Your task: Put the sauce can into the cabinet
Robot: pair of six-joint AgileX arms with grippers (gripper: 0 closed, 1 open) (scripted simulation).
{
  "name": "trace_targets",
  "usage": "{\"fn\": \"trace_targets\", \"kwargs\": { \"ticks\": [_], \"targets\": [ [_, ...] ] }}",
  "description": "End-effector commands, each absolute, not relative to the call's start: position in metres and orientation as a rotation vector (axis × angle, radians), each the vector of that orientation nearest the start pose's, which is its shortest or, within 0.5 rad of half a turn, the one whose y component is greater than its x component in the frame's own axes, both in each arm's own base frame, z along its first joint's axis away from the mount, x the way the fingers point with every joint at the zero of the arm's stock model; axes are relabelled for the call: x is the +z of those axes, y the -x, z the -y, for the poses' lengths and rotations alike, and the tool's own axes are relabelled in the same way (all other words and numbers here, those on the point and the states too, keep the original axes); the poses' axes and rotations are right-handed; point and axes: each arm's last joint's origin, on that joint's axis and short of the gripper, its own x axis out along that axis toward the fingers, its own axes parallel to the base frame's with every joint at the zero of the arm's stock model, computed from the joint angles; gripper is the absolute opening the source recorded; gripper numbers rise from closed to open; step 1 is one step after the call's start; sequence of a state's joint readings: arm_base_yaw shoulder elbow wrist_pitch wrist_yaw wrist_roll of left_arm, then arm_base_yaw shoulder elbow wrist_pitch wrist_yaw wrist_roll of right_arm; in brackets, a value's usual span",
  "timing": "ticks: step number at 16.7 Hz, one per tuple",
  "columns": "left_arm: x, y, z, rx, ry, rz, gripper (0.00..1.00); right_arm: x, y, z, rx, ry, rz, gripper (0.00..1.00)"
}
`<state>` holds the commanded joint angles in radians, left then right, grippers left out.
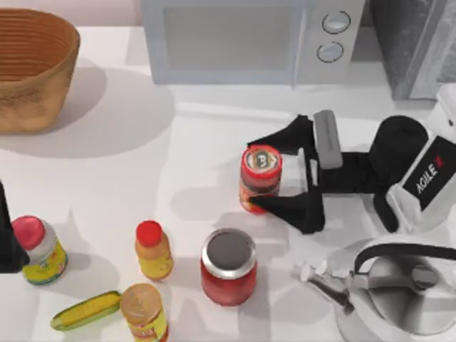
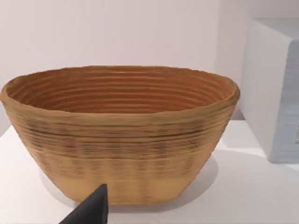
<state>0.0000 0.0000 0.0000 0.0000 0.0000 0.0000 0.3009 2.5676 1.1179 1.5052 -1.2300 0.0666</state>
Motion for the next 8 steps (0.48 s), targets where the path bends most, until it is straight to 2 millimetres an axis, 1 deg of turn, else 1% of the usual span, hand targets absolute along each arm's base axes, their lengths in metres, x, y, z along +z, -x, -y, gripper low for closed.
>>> {"fn": "trace_targets", "kwargs": {
  "ticks": [2, 3, 7, 8],
  "targets": [
    [0.1600, -0.1057, 0.0012, 0.000, 0.000, 0.000, 1.00, 0.0077, -0.3772, -0.1679, 1.561, -0.014, -0.004, 1.00],
    [0.1600, -0.1057, 0.0012, 0.000, 0.000, 0.000, 1.00, 0.0066, -0.3742, -0.1707, 1.561, -0.014, -0.006, 1.00],
    [0.1600, -0.1057, 0.0012, 0.000, 0.000, 0.000, 1.00, 0.0064, -0.3738, -0.1711, 1.561, -0.014, -0.006, 1.00],
    [0.1600, -0.1057, 0.0012, 0.000, 0.000, 0.000, 1.00, 0.0064, -0.3738, -0.1711, 1.561, -0.014, -0.006, 0.92]
  ]
}}
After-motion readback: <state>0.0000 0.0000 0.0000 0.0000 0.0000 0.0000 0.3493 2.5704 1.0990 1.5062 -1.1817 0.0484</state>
